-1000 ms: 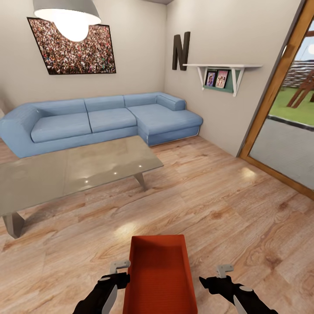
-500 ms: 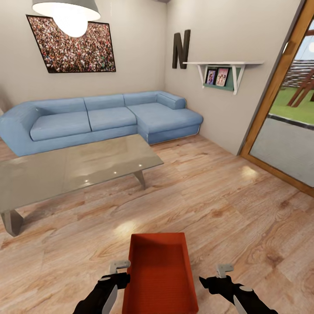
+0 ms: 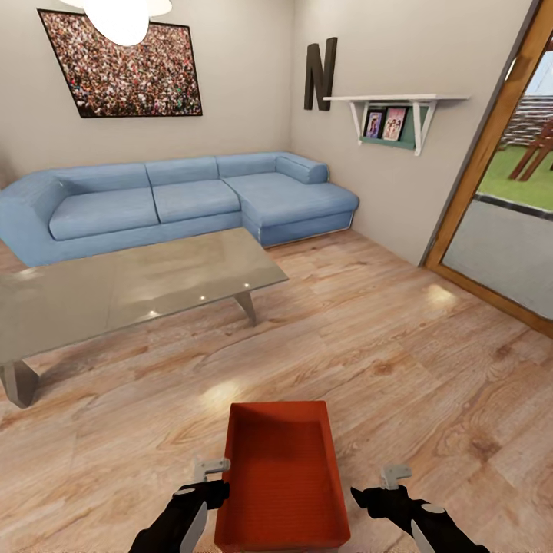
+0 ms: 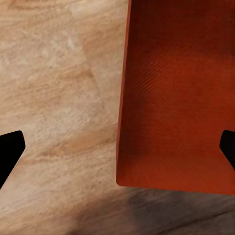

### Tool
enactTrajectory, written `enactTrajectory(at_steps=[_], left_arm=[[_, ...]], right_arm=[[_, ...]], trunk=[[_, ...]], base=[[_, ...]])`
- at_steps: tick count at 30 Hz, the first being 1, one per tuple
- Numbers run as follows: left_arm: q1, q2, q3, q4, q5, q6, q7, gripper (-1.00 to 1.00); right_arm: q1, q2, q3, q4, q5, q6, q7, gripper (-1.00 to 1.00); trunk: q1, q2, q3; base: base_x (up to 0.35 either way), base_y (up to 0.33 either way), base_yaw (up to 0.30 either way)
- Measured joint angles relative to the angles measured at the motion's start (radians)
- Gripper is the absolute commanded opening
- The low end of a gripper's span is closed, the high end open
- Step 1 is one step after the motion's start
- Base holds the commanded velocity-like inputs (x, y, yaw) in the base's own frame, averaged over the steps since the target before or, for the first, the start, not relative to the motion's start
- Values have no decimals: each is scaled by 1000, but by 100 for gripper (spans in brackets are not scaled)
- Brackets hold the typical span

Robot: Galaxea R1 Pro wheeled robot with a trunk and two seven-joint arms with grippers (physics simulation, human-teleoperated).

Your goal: Move the two storage containers from the living room to the garage. In the garage, place one container on the floor and stack the other container on top of it (either order is fine).

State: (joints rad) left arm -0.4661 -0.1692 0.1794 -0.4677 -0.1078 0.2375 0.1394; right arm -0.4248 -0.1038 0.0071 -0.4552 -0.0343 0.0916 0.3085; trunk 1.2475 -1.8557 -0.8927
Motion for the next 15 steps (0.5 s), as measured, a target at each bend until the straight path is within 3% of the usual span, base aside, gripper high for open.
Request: enactTrajectory(at_steps=[15], left_arm=[[0,0,0,0,0,1,-2,100]], right_arm=[[0,0,1,0,2,0,0,100]], trunk=[[0,0,-24]], base=[[0,0,-64]])
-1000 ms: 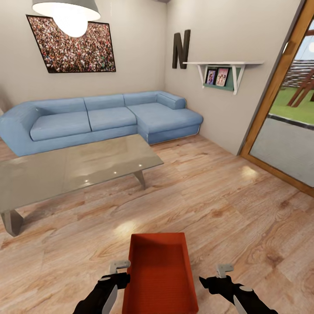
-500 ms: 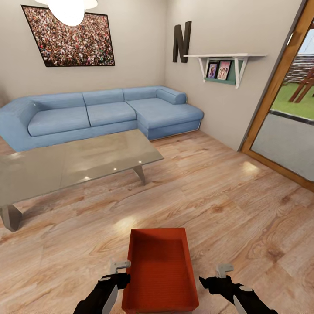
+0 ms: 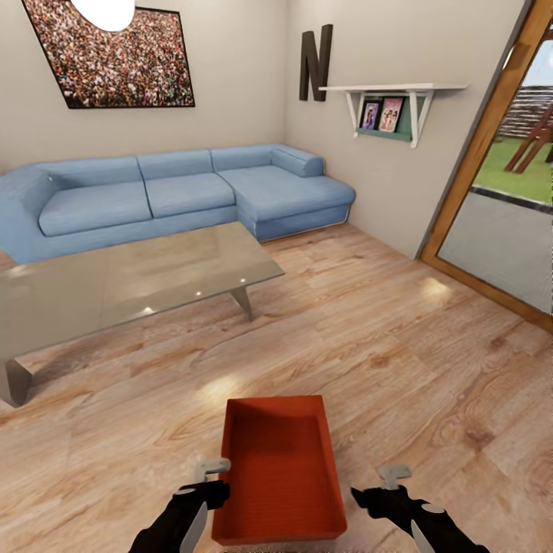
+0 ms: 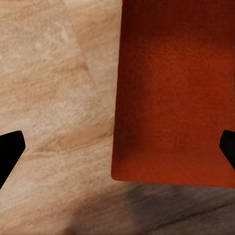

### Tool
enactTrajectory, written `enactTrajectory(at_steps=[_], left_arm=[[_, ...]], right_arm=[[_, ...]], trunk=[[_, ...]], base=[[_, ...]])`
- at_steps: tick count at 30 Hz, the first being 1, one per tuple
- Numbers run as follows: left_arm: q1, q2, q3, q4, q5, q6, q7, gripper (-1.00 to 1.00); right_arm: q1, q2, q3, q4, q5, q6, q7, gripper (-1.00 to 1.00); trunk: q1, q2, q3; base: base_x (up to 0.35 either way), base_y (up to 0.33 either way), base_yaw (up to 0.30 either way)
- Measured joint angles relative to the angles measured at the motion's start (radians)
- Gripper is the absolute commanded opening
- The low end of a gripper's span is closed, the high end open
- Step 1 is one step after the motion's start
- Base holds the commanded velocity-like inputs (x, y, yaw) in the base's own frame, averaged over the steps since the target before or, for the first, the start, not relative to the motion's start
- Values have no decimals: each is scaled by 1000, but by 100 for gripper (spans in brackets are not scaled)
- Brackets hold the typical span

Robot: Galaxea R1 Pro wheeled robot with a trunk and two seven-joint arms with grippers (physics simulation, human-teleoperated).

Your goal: Move the two storage containers from the living room to the garage. In the garage, place one container on the floor and stack the other container on top of it (either order is fine).

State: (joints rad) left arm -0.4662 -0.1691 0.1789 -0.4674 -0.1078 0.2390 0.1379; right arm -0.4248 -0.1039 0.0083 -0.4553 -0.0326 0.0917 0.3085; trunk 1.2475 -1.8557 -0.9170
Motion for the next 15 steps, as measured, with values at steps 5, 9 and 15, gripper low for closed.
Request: enactTrajectory(at_steps=[5,9,15], left_arm=[[0,0,0,-1,1,-4,0,100],[0,0,0,-1,2,-5,1,100],[0,0,0,-1,2,-5,1,100]], right_arm=[[0,0,-1,-19,0,0,0,100],[0,0,-1,-35,1,0,1,100],[0,0,-1,-47,1,-1,0,100]], trunk=[[0,0,-8],[15,-28,-27],[27,-49,-46]], base=[[0,0,-87],[0,0,-99],[0,0,-59]])
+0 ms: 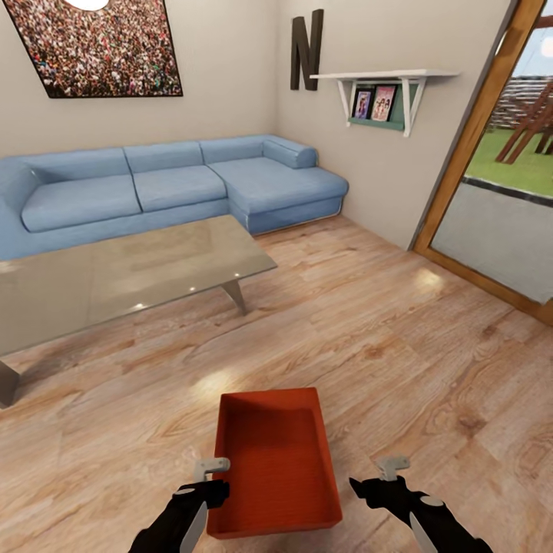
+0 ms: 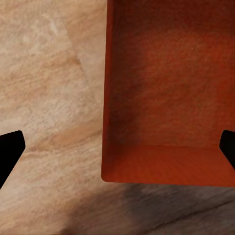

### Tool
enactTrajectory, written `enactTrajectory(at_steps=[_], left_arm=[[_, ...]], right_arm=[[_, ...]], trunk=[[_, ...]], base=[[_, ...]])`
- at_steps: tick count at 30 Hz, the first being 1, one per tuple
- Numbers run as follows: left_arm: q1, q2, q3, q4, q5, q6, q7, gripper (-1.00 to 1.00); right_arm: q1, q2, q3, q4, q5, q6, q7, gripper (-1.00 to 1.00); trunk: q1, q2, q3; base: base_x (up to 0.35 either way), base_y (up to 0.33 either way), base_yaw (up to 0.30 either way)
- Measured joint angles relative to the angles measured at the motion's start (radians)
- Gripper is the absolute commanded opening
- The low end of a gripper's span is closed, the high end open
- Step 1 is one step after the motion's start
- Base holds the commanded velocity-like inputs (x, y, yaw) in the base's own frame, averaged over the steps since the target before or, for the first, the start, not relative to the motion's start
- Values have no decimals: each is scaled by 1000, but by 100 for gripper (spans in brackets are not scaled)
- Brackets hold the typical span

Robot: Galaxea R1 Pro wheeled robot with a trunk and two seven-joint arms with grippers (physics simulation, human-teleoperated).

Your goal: Move the two storage containers from the living room to the garage. In the garage, place one container on the floor and stack the other container on top of it (either order is fine).

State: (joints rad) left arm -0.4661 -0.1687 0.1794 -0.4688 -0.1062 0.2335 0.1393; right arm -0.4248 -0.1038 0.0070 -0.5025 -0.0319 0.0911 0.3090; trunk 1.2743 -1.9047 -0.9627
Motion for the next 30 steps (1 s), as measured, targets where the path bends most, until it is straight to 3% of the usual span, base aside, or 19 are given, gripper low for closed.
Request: enactTrajectory(at_steps=[15,27,30], left_arm=[[0,1,0,0,0,0,0,100],[0,0,0,0,0,0,0,100],[0,-1,0,0,0,1,0,100]], right_arm=[[0,0,1,0,6,-1,0,100],[0,0,1,0,5,-1,0,100],[0,0,1,0,4,-1,0,100]], trunk=[[0,0,-12],[0,0,-14],[11,-21,-23]], base=[[0,0,152],[0,0,32],[0,0,1]])
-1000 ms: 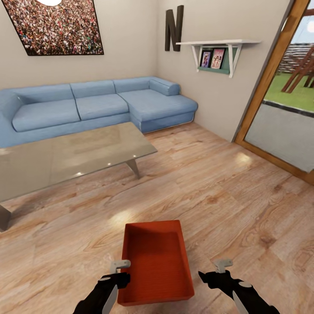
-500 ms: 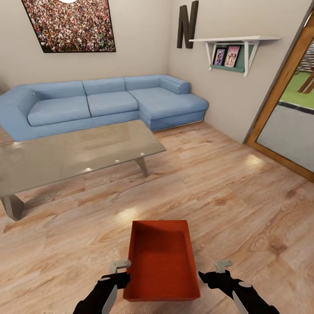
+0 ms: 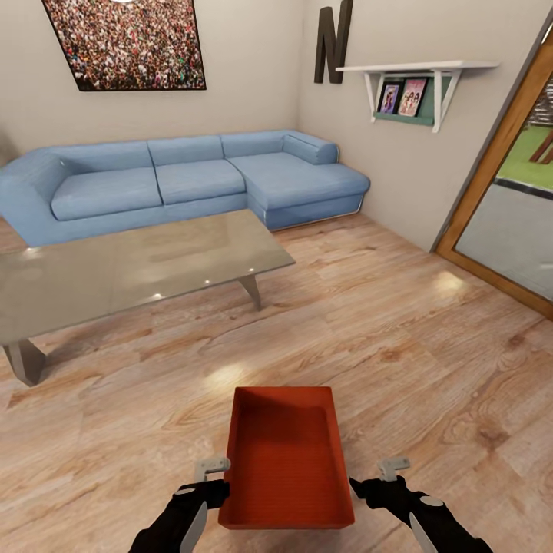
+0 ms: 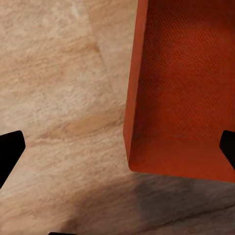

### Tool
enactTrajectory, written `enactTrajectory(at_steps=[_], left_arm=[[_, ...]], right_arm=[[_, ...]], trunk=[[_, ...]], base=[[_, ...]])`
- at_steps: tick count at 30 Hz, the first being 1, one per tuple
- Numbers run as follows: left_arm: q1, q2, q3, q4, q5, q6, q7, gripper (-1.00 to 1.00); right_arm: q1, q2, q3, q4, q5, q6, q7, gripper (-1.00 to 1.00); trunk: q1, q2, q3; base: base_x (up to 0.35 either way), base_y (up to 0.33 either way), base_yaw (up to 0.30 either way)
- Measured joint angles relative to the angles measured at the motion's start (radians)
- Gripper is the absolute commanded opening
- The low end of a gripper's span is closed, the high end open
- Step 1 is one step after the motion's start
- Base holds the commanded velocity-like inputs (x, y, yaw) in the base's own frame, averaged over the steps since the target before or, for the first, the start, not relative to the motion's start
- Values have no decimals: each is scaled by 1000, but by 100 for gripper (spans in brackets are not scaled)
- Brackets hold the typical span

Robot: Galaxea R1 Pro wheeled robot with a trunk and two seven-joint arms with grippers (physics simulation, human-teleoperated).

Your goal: Move the two storage containers from the living room to the garage. In the garage, place one container on the floor and stack the other container on top of it (either order is fine).

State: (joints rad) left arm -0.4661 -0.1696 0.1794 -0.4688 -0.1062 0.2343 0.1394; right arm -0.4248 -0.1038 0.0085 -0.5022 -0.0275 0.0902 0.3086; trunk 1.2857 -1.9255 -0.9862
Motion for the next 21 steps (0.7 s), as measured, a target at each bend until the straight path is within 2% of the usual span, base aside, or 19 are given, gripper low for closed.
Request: enactTrajectory(at_steps=[14,21], left_arm=[[0,-1,0,0,0,-5,1,100],[0,-1,0,0,0,-5,2,100]], right_arm=[[0,0,1,1,0,0,0,100],[0,0,1,1,1,0,0,100]], trunk=[[54,-98,-44],[81,-147,-75]], base=[[0,0,0],[0,0,0]])
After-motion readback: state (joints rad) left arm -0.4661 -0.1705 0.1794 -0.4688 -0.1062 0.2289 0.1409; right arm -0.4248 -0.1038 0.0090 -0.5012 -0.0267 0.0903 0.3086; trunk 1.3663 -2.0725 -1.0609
